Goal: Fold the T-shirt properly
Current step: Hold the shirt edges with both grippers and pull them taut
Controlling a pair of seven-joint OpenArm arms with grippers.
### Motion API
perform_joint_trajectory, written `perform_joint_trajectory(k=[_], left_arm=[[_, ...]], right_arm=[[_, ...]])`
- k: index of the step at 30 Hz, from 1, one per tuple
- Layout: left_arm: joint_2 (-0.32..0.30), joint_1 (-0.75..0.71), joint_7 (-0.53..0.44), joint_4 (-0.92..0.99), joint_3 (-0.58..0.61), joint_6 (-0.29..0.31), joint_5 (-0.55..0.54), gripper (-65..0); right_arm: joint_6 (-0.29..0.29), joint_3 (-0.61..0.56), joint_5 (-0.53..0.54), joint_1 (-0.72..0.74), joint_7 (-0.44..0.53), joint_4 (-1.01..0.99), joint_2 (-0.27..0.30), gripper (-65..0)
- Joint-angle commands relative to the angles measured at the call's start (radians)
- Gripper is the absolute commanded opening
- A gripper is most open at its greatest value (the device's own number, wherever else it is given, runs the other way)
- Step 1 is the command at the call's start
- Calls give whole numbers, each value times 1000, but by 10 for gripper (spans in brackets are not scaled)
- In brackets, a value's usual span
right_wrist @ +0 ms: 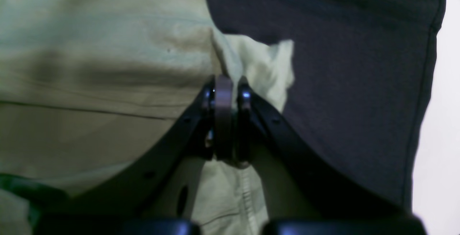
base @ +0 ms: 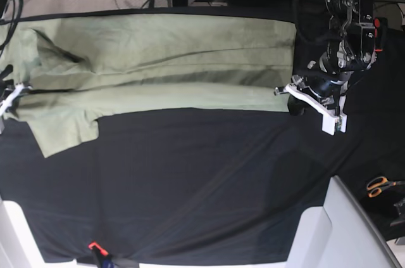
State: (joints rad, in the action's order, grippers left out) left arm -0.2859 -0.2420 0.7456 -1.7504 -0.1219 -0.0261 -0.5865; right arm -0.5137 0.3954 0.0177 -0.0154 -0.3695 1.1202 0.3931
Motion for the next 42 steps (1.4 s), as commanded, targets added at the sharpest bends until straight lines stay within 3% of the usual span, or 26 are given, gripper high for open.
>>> perform_joint_trajectory(k=[1,8,11,15,18,22,26,37,42], left_arm=[[-20,7,-24,-16,-5,2,-2,-650],[-20,-12,-27,-13,3,2,-2,-650],[-19,-12,-27,-13,1,2,-2,-650],[-20,-12,-27,-13,-5,2,-2,-650],[-17,-12,-27,-13,-5,2,-2,-650],[-17,-12,-28,-13,-5,2,-2,-650],[-14,-12,-28,-13,-5,2,-2,-650],[-14,-12,-28,-12,-5,2,-2,-650],[-14,-12,-28,-7,-5,2,-2,-650]], right_arm=[[7,17,0,4,-10,30,27,-650],[7,18,-2,-34,-58,53,-7,-630],[7,18,0,-30,-156,56,-9,-503],[13,24,5,-33,-217,146,-21,-267],[10,126,0,-34,-247,260,-64,-161],[7,138,-2,-11,-282,367,-87,-156],[5,9,-2,108,-283,215,-52,-156],[10,-132,-2,389,53,-454,27,-156],[10,-191,-2,458,123,-633,36,-156]])
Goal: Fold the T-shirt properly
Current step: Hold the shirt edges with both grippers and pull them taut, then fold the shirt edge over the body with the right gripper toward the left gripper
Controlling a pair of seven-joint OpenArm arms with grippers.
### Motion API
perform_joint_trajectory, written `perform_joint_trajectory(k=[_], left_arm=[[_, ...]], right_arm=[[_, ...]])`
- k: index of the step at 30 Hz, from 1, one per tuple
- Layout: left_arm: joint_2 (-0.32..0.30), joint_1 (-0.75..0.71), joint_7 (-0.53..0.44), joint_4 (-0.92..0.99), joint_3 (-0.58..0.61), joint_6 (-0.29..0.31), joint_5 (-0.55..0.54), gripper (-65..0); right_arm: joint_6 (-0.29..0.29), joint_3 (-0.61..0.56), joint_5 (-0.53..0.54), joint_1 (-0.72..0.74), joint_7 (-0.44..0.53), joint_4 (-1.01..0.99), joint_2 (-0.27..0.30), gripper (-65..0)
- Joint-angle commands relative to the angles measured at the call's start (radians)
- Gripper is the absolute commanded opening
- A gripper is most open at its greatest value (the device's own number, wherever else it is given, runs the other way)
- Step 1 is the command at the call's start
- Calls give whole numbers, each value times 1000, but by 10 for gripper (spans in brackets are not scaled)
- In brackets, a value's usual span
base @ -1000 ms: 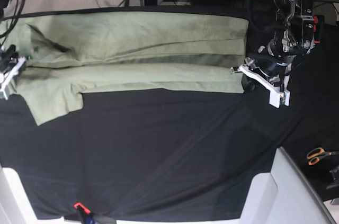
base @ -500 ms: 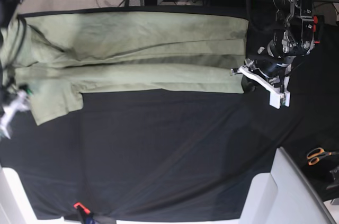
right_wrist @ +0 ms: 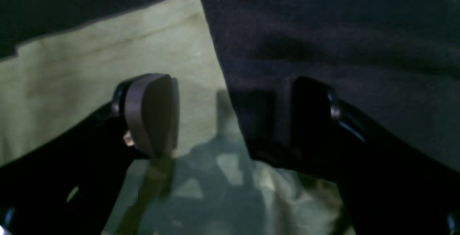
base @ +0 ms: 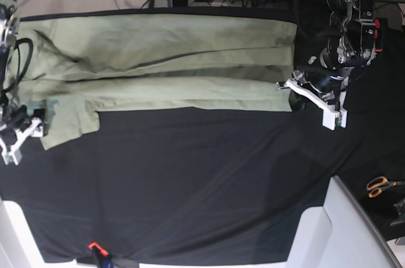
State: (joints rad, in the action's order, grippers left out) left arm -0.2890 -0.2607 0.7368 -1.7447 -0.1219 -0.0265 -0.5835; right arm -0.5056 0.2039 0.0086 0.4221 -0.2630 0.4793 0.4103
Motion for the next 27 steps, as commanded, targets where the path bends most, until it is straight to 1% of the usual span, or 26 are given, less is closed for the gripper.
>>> perform_joint_trajectory(k=[1,4,6,7,8,10,11,12,13,14,15,16,18,19,21,27], left_arm=[[-11,8,-20,-7,-5,3,-5,-650],[-11,13,-20,16,-5,3,-5,-650],[-11,13,-20,18,-5,3,-5,-650],[-11,13,-20,18,-5,3,-5,-650],[-11,13,-20,18,-5,3,-5,-650],[-11,13,-20,16,-5,3,-5,-650],[-11,13,-20,16,-5,3,-5,-650],[-11,14,-20,16,-5,3,-5,-650],[-11,14,-20,16,-5,3,-5,-650],[-11,14,-20,16,-5,3,-5,-650],[-11,14,-20,16,-5,3,-5,-650],[-11,16,-20,16,-5,3,-5,-650],[-11,16,-20,16,-6,3,-5,-650],[-11,18,-20,16,-6,3,-5,-650],[-11,36,-20,10,-5,3,-5,-650],[-11,80,-15,9,-6,3,-5,-650]], right_arm=[[2,-5,8,21,23,-3,17,-156],[2,-28,12,25,29,-15,12,-161],[0,-37,9,25,29,-15,-6,-164],[0,-37,9,25,29,-15,-9,-186],[0,-37,9,25,28,-15,-14,-225],[-1,-37,9,25,23,-14,-17,-366],[-1,-37,9,25,23,-14,-18,-447],[-1,-37,9,25,23,-8,-18,-536],[-1,-37,9,25,21,-6,-18,-638],[-1,-37,9,27,21,-6,-18,-650],[-1,-37,9,27,21,-4,-18,-647],[-1,-37,9,27,21,5,-15,-624],[-1,-37,9,27,21,46,-14,-650],[-1,-37,8,27,18,65,-12,-650],[-1,-39,8,27,-28,98,-11,-650],[-1,-39,8,21,-164,286,-11,-650]])
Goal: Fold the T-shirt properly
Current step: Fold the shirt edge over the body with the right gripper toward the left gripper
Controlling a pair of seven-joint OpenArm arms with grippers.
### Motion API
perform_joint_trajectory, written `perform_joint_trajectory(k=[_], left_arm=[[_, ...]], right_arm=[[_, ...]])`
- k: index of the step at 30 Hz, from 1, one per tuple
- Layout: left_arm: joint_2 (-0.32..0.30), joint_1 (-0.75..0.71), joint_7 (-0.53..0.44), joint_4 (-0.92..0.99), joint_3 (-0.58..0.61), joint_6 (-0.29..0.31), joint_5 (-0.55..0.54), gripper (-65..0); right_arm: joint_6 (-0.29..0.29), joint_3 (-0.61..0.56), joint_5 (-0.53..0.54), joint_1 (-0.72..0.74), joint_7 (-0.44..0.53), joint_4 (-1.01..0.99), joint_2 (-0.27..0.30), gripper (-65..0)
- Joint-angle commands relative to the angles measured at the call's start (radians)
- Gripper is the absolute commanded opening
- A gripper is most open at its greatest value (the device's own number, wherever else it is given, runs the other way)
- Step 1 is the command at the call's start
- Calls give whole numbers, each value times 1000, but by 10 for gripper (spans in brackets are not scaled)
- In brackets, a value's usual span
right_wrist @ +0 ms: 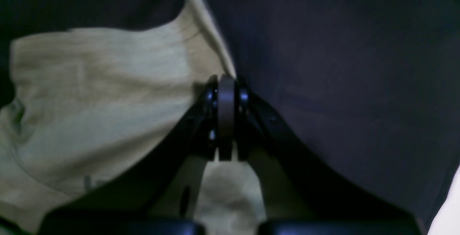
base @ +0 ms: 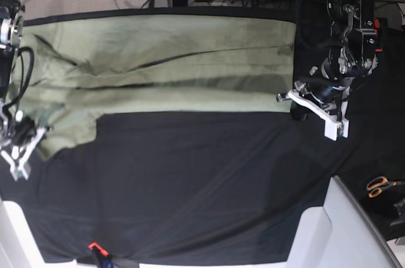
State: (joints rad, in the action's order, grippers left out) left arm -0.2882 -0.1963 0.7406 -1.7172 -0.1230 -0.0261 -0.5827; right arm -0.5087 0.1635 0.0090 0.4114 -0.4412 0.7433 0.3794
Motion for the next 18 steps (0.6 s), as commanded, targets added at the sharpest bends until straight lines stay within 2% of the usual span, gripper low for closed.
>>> perform_joint_trajectory(k=[1,8,18], left_arm=[[-12,22,-19,-19,-2,2,-6,-650],[-12,54,-2,-16,1,2,-7,-650],[-10,82,6,-19,3,2,-9,-650]], right_arm=[[2,1,7,31,0,42,20,-650],[2,1,7,31,-77,161,20,-650],[2,1,7,33,-84,241,13,-650]])
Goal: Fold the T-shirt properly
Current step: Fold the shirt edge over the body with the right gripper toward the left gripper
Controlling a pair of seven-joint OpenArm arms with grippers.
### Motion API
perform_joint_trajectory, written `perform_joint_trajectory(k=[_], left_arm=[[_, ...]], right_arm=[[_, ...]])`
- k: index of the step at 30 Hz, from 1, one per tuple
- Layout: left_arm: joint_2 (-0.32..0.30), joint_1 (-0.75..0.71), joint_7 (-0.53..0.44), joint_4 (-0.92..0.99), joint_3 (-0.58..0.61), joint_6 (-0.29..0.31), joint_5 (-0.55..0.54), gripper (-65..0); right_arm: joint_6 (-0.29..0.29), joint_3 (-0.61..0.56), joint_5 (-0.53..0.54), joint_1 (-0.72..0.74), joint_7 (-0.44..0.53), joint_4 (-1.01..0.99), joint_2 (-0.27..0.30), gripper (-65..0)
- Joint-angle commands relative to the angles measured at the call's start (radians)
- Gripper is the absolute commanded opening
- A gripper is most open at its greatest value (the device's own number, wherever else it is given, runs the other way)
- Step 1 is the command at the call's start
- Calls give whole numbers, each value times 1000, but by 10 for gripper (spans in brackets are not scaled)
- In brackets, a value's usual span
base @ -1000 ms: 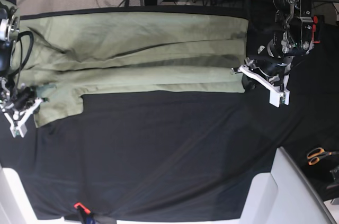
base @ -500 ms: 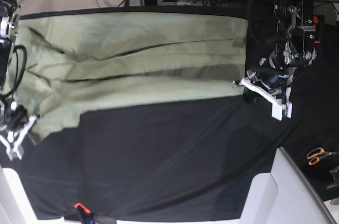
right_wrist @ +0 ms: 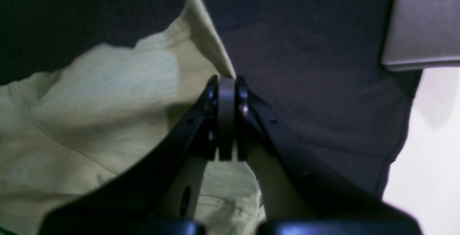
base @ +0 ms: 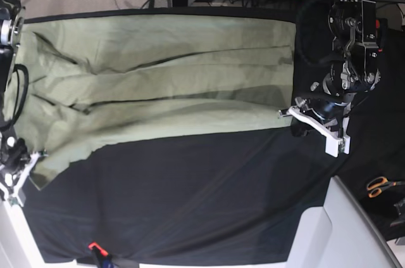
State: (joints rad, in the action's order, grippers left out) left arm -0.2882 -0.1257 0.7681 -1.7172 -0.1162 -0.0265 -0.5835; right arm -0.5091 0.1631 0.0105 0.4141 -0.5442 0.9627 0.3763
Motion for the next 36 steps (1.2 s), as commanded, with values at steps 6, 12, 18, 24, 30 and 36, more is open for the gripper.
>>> perform_joint_trajectory(k=[6,12,18,24,30,36], left_arm=[[-10,11,-20,-19,-7,3,-6,-650],[-10,13,-20,-19,-4,3,-8,-650],[-10,13,-20,-19,-4,3,-6,-650],[-10,10,-20,-19,-4,3,-8,-650],[-10,4,-20,-19,-7,3,-8,-650],[-10,1,-20,-20,-9,3,-6,-650]], right_arm=[[2,2,6,30,19,94,20,-650],[2,0,6,30,19,131,17,-650],[0,0,6,32,26,131,14,-650],[0,-76,6,33,26,190,17,-650],[2,-147,6,41,28,213,14,-650],[2,-182,6,49,39,206,14,-650]])
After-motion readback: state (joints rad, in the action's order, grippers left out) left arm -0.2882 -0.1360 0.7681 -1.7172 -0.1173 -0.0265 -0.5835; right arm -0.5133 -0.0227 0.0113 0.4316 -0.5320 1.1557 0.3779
